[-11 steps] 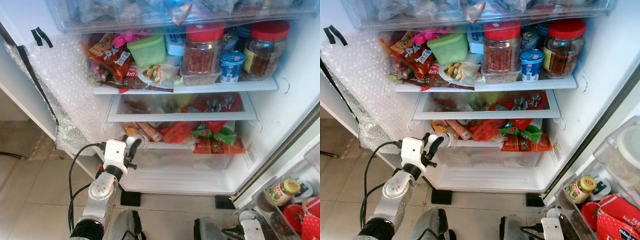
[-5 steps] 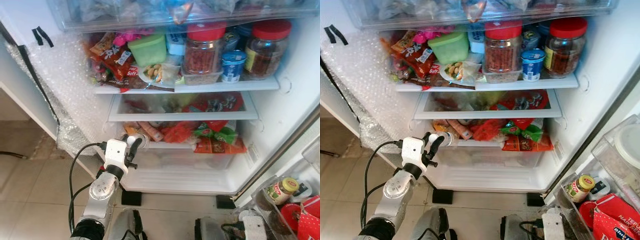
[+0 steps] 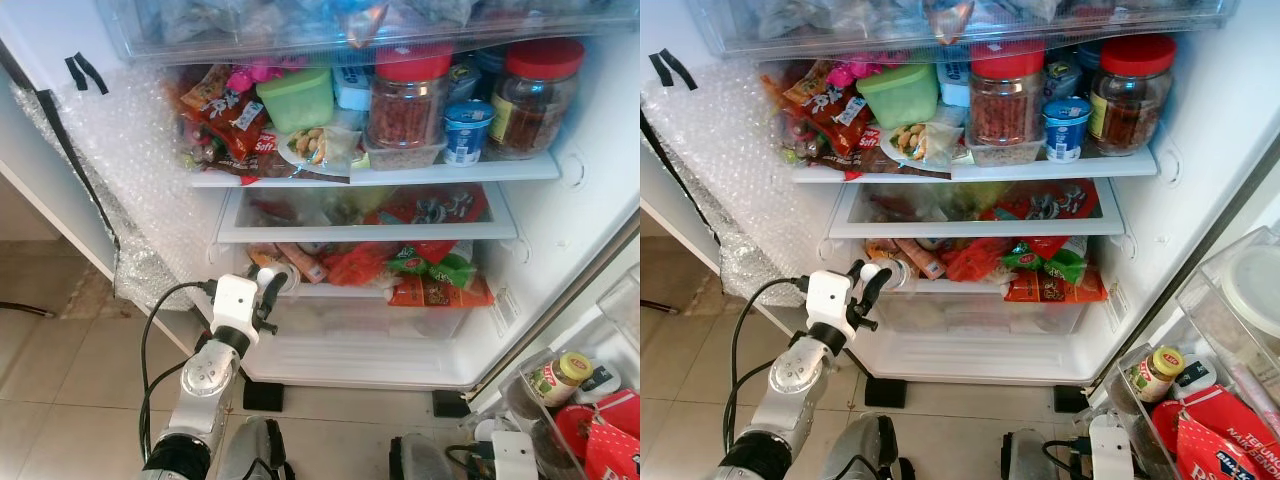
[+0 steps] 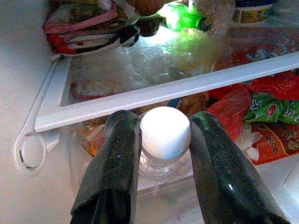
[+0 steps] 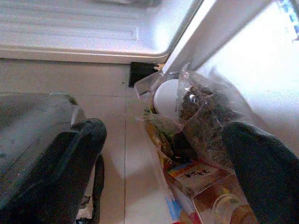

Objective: Restocking fridge

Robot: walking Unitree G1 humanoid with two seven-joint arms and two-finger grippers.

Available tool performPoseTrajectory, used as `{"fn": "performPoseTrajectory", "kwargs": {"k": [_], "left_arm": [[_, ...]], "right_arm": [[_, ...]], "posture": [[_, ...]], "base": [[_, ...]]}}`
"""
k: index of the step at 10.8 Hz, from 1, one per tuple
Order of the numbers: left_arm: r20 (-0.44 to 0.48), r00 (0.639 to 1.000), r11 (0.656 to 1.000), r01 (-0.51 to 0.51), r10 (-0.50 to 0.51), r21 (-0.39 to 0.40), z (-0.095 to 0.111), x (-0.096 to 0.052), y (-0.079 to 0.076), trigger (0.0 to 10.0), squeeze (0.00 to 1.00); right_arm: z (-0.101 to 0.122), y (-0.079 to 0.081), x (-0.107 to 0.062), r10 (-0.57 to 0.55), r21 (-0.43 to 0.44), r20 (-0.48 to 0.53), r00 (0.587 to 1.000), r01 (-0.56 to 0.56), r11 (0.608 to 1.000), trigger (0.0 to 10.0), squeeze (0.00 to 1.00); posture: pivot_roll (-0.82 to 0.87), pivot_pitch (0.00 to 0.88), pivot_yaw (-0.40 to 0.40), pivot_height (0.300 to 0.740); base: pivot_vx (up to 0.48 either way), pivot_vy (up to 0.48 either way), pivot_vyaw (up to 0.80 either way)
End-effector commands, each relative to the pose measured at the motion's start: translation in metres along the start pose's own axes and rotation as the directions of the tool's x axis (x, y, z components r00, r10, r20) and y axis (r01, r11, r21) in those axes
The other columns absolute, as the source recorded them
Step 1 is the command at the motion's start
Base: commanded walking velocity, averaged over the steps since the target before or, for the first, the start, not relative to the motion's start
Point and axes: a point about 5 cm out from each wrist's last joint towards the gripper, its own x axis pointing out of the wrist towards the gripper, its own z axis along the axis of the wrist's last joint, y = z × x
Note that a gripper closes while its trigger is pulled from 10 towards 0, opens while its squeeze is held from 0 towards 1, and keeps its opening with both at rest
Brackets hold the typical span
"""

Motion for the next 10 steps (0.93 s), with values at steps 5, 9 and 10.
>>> {"fn": "performPoseTrajectory", "kwargs": {"k": [5,9,10], "left_arm": [[0.065,0.998,0.999,0.004,-0.007,0.042,0.013,0.006,0.002,10.0,0.00],[0.110,0.994,0.998,0.006,-0.014,0.069,0.023,0.011,0.001,10.0,0.00],[0.122,0.992,0.995,0.025,-0.036,0.095,0.026,0.011,-0.002,10.0,0.00]], "right_arm": [[-0.006,0.004,-0.001,0.027,0.008,-0.041,0.999,-0.027,1.000,10.0,0.00],[-0.007,0.005,-0.001,0.042,0.008,-0.051,0.998,-0.041,0.999,10.0,0.00],[-0.007,0.005,-0.001,0.044,0.007,-0.051,0.998,-0.043,0.999,10.0,0.00]], "posture": [[-0.13,0.117,0.123,0.626],[-0.13,0.117,0.122,0.626],[-0.13,0.117,0.121,0.626]], "base": [[0.256,0.000,0.00],[0.276,0.000,0.00],[0.277,0.000,0.00]]}}
